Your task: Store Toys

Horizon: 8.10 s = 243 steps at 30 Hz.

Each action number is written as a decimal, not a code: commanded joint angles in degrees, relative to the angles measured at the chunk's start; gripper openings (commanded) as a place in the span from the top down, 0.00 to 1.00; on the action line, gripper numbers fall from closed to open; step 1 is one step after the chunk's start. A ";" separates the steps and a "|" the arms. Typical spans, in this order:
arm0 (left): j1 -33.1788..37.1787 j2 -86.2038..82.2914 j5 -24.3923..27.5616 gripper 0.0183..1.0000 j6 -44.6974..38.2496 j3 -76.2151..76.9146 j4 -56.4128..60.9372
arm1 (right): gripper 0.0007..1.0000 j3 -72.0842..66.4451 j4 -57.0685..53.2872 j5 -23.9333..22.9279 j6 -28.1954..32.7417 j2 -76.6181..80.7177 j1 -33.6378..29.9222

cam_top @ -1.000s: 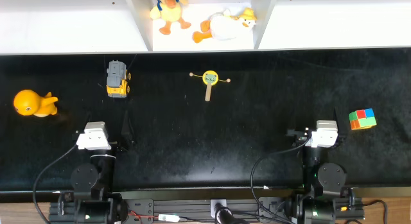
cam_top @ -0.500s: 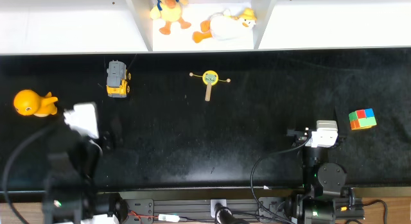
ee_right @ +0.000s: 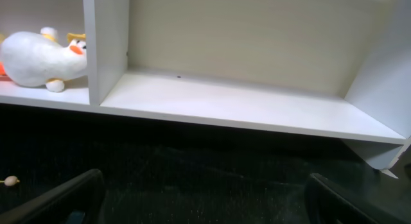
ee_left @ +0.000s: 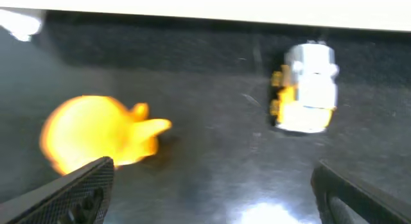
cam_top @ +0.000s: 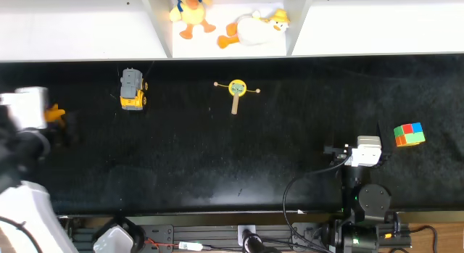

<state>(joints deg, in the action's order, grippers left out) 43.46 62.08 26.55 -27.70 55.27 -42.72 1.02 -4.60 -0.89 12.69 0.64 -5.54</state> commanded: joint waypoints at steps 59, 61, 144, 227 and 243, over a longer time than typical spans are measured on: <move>-1.73 14.84 1.57 0.98 14.49 6.91 14.73 | 0.00 -0.76 0.22 -0.46 0.20 -0.39 -0.15; -3.80 14.84 0.13 0.98 17.53 6.91 16.96 | 0.01 -0.76 0.22 -0.46 0.20 -0.39 -0.15; -17.51 8.04 -15.82 0.00 26.93 -6.25 25.70 | 0.01 -0.76 0.22 -0.46 0.20 -0.39 -0.15; -37.22 25.49 -19.08 0.59 26.25 4.94 34.47 | 0.00 -0.76 0.22 -0.46 0.20 -0.39 -0.15; -37.22 37.33 -17.59 0.00 26.27 13.25 34.71 | 0.00 -0.76 0.22 -0.46 0.17 -0.39 -0.15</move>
<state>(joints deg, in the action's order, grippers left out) 6.35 99.77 7.60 -1.43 67.88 -6.61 1.02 -4.62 -0.91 12.69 0.64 -5.54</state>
